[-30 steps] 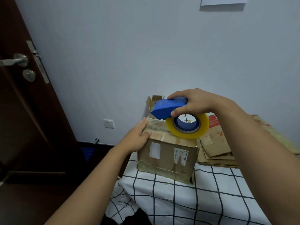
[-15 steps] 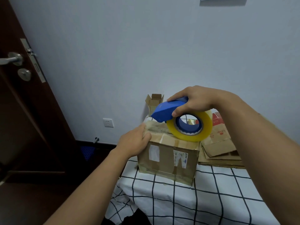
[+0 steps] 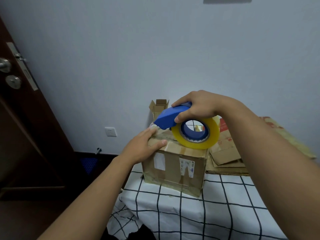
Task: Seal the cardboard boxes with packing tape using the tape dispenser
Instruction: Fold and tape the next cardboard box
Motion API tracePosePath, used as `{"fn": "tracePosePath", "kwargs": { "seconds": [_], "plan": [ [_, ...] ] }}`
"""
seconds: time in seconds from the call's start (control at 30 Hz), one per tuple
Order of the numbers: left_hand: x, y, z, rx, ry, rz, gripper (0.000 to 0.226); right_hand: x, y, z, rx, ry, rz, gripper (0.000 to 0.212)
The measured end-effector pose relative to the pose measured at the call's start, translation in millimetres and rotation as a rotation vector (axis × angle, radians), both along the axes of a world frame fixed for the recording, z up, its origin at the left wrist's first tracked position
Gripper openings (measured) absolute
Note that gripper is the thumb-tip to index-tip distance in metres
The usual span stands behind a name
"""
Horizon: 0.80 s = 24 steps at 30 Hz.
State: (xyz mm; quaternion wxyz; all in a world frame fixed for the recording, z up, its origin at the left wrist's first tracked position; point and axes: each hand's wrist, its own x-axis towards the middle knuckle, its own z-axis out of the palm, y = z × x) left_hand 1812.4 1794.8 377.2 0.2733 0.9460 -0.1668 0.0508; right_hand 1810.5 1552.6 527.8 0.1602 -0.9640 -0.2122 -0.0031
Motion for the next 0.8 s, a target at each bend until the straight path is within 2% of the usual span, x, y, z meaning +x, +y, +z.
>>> {"fn": "tracePosePath", "kwargs": {
  "seconds": [0.13, 0.3, 0.5, 0.8],
  "plan": [
    [1.1, 0.8, 2.8, 0.060, -0.026, 0.008, 0.087, 2.2, 5.7, -1.8, -0.013, -0.006, 0.002, 0.057],
    [-10.0, -1.6, 6.0, 0.101, -0.131, -0.131, 0.084, 3.3, 4.2, -1.7, 0.001, 0.015, -0.019, 0.057],
    [-10.4, -2.0, 9.5, 0.167, -0.140, -0.099, 0.098, -0.4, 4.2, 2.7, -0.046, 0.037, -0.015, 0.057],
    [-11.6, -5.2, 14.8, 0.189, -0.147, -0.139, 0.092, -4.7, 0.4, 13.9, -0.166, 0.096, -0.039, 0.056]
  ]
}}
